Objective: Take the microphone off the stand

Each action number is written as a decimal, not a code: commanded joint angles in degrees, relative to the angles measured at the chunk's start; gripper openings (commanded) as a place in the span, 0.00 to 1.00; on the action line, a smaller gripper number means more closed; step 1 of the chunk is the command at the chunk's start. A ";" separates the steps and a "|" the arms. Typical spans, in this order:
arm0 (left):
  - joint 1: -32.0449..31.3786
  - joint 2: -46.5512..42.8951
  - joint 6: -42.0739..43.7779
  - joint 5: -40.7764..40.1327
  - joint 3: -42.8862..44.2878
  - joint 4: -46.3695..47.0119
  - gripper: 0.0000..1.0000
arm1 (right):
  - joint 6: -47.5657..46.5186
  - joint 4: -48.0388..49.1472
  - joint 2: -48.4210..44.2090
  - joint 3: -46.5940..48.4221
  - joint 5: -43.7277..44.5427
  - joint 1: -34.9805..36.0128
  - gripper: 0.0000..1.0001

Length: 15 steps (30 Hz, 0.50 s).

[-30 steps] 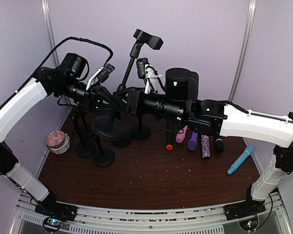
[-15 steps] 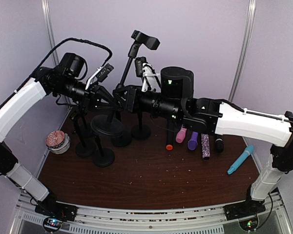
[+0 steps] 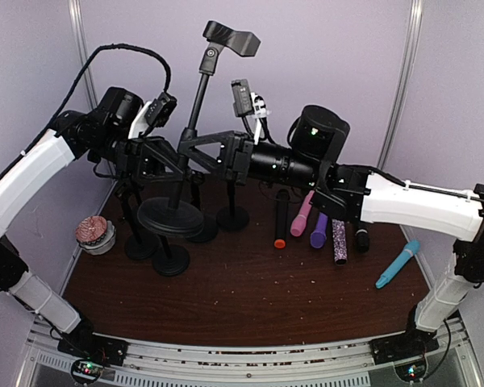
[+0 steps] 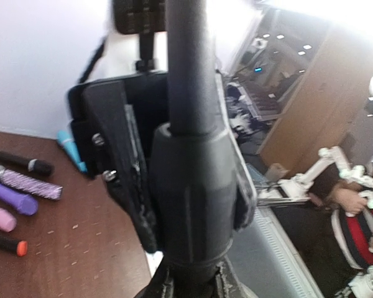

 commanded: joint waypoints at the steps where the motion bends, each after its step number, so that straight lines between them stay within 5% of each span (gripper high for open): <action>1: 0.50 0.16 -2.41 6.91 -0.71 5.28 0.00 | 12.91 19.39 -1.20 -0.72 -22.78 -0.02 0.18; 6: 0.50 0.11 -2.17 6.32 -0.66 5.45 0.00 | 19.38 24.43 -0.23 -1.98 -24.56 -1.76 0.49; 9: 0.61 0.02 -2.20 3.66 -0.17 6.31 0.00 | 10.40 8.41 -2.37 -2.85 -13.36 -2.24 0.68; 15: 0.97 0.01 -1.22 -6.67 1.48 6.87 0.00 | 0.12 -11.19 -6.24 -3.53 13.21 -1.35 0.72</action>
